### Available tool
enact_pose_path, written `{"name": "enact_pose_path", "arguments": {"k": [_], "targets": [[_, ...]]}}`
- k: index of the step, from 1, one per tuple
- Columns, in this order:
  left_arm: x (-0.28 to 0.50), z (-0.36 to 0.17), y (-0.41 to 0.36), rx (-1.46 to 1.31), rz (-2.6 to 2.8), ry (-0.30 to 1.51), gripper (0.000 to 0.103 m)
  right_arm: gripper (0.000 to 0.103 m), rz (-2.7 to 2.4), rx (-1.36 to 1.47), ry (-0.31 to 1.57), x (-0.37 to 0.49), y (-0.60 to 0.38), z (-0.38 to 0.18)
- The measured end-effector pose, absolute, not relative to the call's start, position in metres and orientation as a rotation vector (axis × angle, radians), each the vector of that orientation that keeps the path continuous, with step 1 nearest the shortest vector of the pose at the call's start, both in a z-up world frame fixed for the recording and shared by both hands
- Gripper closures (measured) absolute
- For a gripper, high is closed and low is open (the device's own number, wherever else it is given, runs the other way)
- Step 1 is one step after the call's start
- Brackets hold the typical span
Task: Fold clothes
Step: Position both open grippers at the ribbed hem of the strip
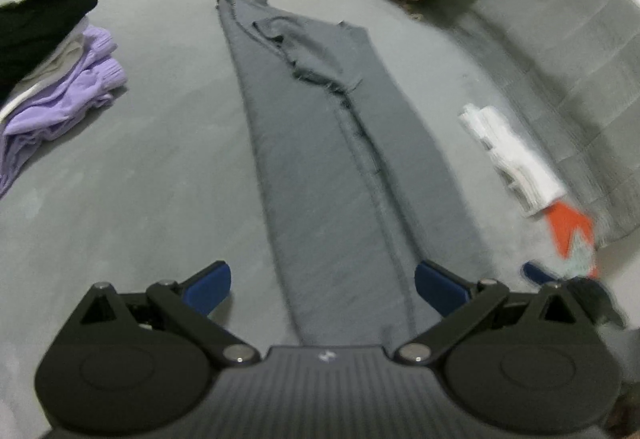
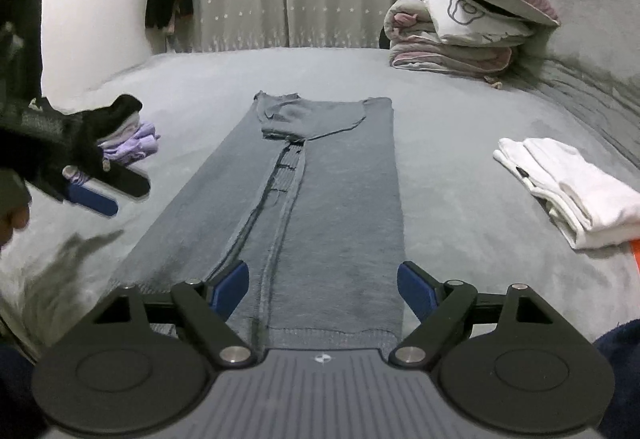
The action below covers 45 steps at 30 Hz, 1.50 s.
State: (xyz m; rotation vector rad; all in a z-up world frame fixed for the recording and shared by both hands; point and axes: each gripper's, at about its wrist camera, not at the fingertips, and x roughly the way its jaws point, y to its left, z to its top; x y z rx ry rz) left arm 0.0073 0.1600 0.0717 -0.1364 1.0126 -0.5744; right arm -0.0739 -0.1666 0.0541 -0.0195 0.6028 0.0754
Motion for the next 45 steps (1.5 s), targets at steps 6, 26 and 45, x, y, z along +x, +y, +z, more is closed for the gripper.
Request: {"name": "enact_pose_path", "arguments": {"k": [6, 26, 45], "targets": [[-0.044, 0.069, 0.144, -0.01, -0.533, 0.936, 0.001, 0.021, 0.074, 0.104, 0.604, -0.076, -0.2, 0.054], [-0.074, 0.056, 0.164, -0.192, -0.511, 0.937, 0.033, 0.028, 0.152, 0.247, 0.666, -0.084, -0.227, 0.031], [-0.079, 0.05, 0.164, -0.191, -0.539, 0.948, 0.067, 0.045, 0.204, 0.231, 0.689, -0.084, -0.211, 0.023]]}}
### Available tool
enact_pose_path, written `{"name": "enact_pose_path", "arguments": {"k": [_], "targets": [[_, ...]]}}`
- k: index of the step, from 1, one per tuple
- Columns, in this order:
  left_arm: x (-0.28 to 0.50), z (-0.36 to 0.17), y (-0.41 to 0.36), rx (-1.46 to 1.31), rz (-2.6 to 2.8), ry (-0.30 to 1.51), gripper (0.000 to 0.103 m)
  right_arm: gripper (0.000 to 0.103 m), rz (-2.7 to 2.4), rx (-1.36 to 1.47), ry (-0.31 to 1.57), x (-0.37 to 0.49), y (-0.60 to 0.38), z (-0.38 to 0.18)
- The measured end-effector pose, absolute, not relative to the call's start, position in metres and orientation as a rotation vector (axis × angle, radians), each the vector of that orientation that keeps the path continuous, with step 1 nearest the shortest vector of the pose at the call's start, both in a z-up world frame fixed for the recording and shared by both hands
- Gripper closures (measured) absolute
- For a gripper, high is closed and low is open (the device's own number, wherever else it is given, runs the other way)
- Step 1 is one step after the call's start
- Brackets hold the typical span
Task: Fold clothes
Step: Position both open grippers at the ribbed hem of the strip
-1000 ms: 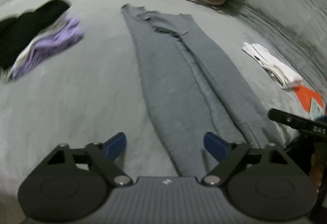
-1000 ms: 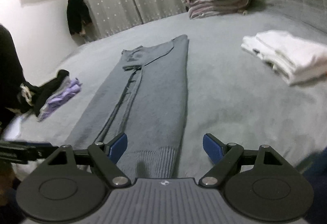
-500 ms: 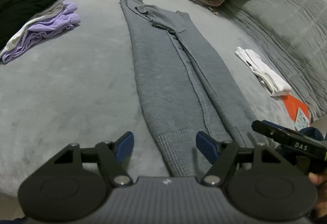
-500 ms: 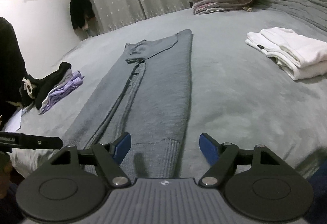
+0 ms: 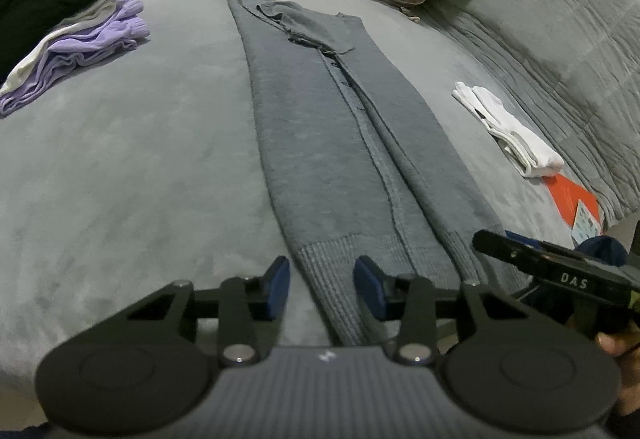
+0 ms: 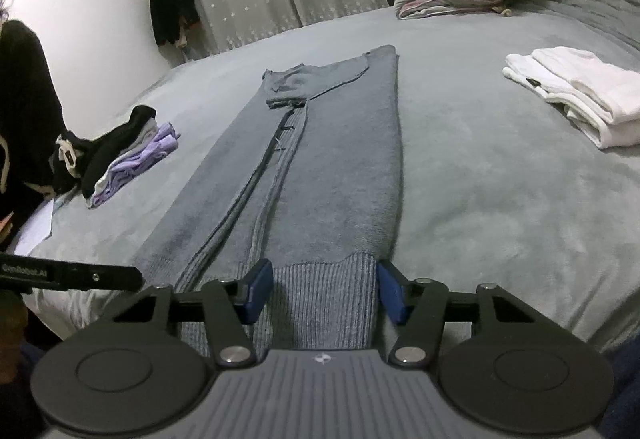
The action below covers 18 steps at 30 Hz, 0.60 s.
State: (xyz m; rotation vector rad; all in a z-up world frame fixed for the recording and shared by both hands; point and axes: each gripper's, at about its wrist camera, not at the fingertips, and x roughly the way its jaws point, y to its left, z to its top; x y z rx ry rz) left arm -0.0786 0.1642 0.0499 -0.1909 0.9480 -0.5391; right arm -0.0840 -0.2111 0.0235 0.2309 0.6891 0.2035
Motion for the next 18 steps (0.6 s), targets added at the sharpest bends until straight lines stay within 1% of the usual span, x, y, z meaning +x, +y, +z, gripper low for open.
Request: {"name": "enact_pose_path", "arguments": {"k": [18], "targets": [[-0.0802, 0.0479, 0.1605, -0.161, -0.53, 0.942, 0.067, 0.045, 0.189, 0.172, 0.691, -0.087, -0.2036, 0.0211]]}}
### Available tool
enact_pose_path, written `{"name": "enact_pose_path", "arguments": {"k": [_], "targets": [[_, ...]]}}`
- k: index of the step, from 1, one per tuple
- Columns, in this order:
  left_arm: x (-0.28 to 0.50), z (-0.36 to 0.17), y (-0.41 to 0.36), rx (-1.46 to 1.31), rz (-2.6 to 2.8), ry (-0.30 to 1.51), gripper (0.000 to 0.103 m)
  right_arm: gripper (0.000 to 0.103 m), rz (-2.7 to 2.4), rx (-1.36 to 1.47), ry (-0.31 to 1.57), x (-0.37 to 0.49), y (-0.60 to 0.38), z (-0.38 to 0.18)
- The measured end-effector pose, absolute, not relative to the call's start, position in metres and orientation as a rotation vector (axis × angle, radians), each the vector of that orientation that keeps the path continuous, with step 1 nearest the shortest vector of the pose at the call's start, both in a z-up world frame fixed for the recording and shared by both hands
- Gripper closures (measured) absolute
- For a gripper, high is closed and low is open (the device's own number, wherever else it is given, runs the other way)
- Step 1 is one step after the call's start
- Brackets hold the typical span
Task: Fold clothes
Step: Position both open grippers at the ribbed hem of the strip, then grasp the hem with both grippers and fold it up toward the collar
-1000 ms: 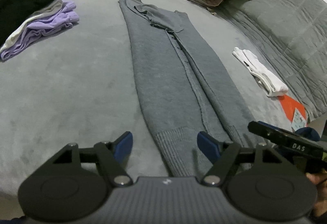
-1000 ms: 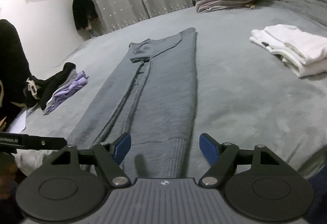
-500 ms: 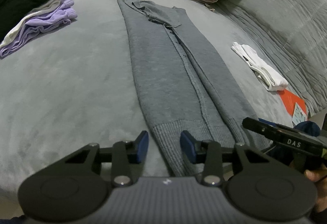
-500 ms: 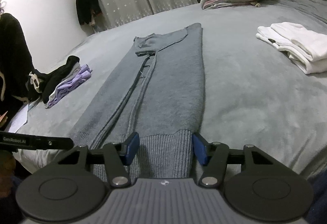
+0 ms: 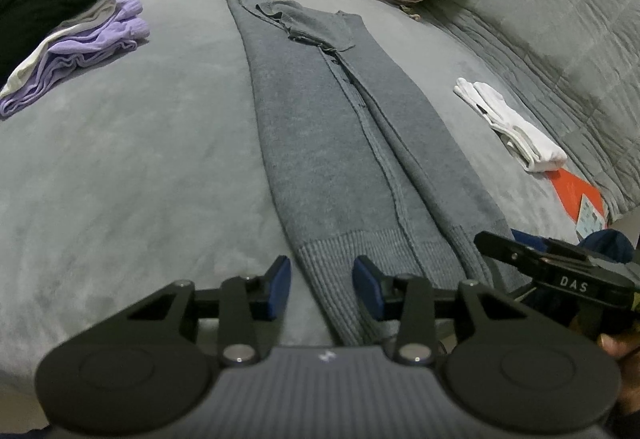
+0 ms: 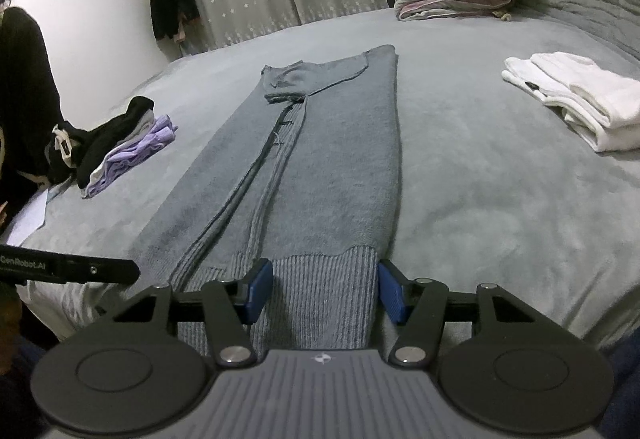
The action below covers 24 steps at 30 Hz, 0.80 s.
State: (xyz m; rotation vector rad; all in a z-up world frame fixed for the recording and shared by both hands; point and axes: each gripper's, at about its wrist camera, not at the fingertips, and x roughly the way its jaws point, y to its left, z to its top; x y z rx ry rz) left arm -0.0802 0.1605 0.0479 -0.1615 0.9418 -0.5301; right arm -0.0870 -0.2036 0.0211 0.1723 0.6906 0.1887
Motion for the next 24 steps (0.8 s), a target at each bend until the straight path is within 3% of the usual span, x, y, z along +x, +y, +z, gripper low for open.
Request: {"name": "enact_pose_path", "arguments": {"k": [12, 15, 20, 21, 22, 23, 24], "targets": [[-0.094, 0.05, 0.158, -0.133, -0.533, 0.943, 0.067, 0.045, 0.213, 0.215, 0.695, -0.108, -0.209, 0.021], [-0.098, 0.05, 0.155, -0.117, -0.54, 0.942, 0.057, 0.045, 0.21, 0.224, 0.7, -0.116, -0.21, 0.019], [-0.103, 0.048, 0.146, -0.06, -0.532, 0.924, 0.057, 0.046, 0.212, 0.226, 0.701, -0.118, -0.205, 0.017], [-0.104, 0.049, 0.145, -0.051, -0.528, 0.919, 0.057, 0.048, 0.211, 0.23, 0.699, -0.117, -0.205, 0.016], [-0.104, 0.049, 0.145, -0.043, -0.524, 0.915, 0.067, 0.058, 0.209, 0.232, 0.695, -0.116, -0.204, 0.016], [-0.104, 0.049, 0.144, -0.04, -0.524, 0.914, 0.081, 0.076, 0.208, 0.233, 0.691, -0.116, -0.204, 0.016], [-0.105, 0.049, 0.144, -0.04, -0.526, 0.914, 0.084, 0.084, 0.208, 0.234, 0.686, -0.115, -0.204, 0.016]]}}
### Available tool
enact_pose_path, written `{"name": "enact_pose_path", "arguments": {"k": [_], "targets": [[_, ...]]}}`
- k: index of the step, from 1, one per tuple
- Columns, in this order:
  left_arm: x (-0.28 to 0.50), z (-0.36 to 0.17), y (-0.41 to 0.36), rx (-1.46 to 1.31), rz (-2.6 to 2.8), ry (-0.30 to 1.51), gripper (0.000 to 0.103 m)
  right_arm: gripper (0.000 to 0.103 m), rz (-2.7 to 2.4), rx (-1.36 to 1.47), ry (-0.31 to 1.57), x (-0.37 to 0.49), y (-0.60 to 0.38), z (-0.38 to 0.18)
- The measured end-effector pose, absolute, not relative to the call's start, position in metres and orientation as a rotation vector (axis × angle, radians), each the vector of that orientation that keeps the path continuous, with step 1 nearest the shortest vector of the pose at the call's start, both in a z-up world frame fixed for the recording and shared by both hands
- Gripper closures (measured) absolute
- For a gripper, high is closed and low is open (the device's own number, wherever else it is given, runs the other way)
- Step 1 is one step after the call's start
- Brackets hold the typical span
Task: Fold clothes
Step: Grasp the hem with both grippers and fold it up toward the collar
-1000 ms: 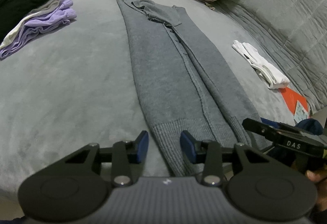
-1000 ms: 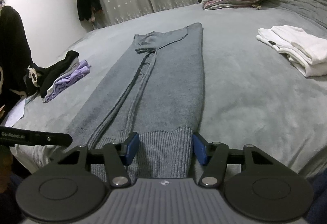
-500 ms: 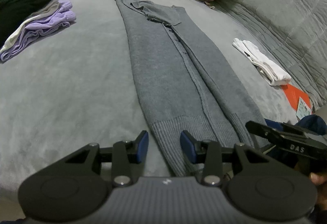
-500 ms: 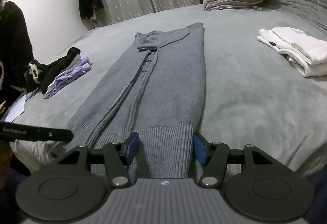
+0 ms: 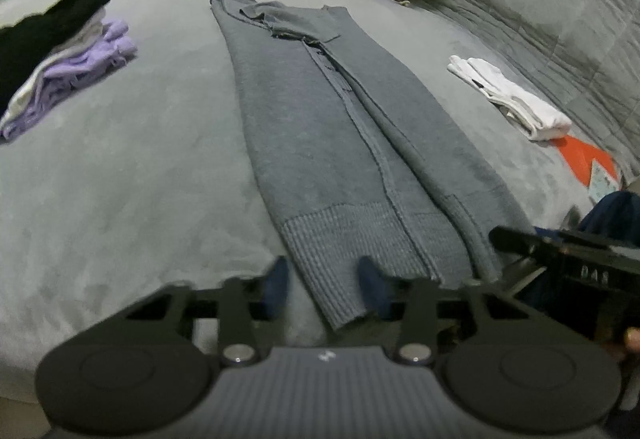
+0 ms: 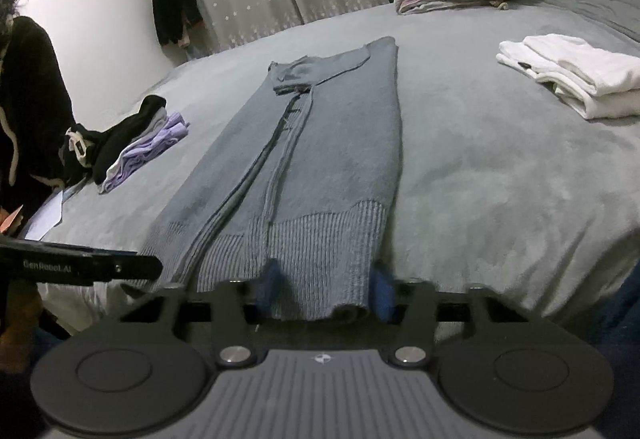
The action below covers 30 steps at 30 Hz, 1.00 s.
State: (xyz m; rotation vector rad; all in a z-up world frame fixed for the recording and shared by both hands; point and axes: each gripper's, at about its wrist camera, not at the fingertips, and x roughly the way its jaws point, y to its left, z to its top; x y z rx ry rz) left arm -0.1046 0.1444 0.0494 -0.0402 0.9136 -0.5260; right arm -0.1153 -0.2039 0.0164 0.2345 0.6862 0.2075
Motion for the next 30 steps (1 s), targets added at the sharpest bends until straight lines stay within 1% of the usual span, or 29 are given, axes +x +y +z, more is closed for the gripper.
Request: {"name": "enact_pose_path", "arguments": {"k": [1, 2, 4, 10, 17, 22, 30], "targets": [[-0.104, 0.05, 0.145, -0.052, -0.529, 0.919, 0.088, 0.088, 0.21, 0.238, 0.682, -0.115, -0.204, 0.017], [-0.104, 0.05, 0.147, -0.061, -0.531, 0.923, 0.09, 0.089, 0.211, 0.24, 0.676, -0.116, -0.205, 0.017], [-0.105, 0.052, 0.148, -0.062, -0.534, 0.921, 0.091, 0.091, 0.213, 0.24, 0.661, -0.117, -0.205, 0.02], [-0.105, 0.057, 0.15, -0.075, -0.539, 0.914, 0.092, 0.092, 0.227, 0.239, 0.614, -0.12, -0.207, 0.028], [-0.085, 0.082, 0.149, -0.107, -0.53, 0.874, 0.092, 0.092, 0.247, 0.239, 0.557, -0.109, -0.209, 0.047], [-0.049, 0.097, 0.14, -0.107, -0.497, 0.871, 0.092, 0.092, 0.277, 0.23, 0.571, -0.066, -0.211, 0.069], [0.052, 0.107, 0.119, -0.044, -0.417, 0.894, 0.093, 0.092, 0.309, 0.236, 0.681, 0.05, -0.218, 0.087]]}}
